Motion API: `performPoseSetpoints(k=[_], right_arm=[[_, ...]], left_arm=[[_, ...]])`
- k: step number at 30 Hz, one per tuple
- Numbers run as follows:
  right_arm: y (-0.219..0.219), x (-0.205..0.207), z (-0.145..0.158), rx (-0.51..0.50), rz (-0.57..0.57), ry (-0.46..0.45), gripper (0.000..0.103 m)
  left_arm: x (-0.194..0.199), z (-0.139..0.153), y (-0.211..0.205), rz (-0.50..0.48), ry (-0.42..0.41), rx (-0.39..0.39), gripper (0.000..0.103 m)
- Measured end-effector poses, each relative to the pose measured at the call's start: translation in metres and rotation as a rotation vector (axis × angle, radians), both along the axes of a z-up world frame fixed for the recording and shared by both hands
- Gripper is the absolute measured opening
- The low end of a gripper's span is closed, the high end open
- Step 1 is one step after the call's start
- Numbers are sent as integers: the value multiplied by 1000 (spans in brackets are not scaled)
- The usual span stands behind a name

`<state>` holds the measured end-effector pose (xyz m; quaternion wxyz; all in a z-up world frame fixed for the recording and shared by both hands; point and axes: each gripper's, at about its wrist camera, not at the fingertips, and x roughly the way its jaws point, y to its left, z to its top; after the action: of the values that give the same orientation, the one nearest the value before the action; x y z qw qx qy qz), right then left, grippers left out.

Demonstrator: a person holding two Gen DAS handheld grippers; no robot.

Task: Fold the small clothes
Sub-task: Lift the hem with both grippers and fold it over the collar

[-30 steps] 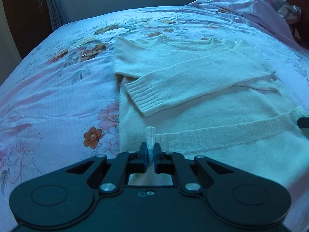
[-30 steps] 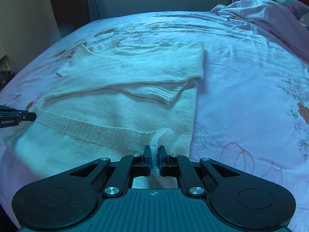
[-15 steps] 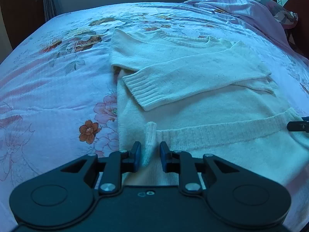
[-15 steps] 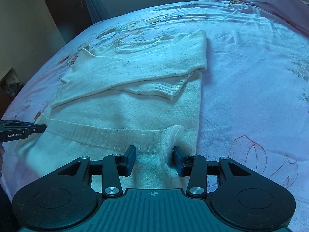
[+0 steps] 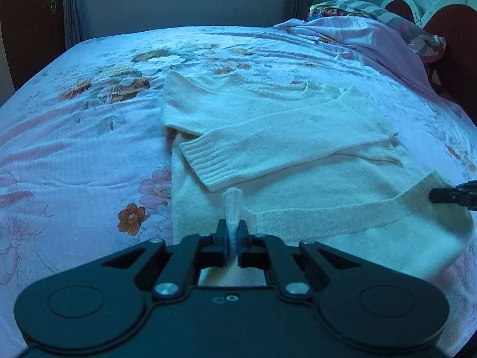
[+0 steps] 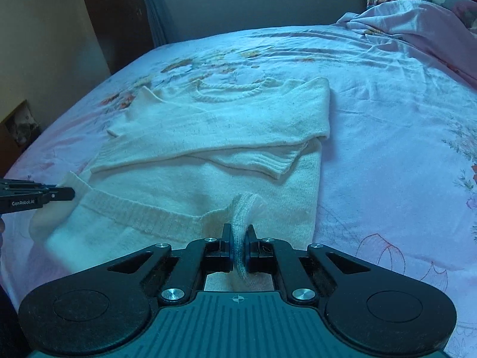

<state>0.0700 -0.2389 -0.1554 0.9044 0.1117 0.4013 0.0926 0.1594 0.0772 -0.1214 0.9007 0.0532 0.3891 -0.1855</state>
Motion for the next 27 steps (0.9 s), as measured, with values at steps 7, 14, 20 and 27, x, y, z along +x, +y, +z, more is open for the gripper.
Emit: performPoseSetpoints(k=[7,14,20,27], right_arm=[[-11,2,18,45,-38,-55,6],[-29,44,39,43,-86,-134,6],[-40,93,45,36,-93,-159,6],[-51,152,34,20,-112,-165,6]], left_arm=[[11,24,4,37,-54,-84,4],[54,44,0,91,-96,-158,2],[102,50,-13,104,-109,-176,2],[157,45,-30,120,-118,-167,2]])
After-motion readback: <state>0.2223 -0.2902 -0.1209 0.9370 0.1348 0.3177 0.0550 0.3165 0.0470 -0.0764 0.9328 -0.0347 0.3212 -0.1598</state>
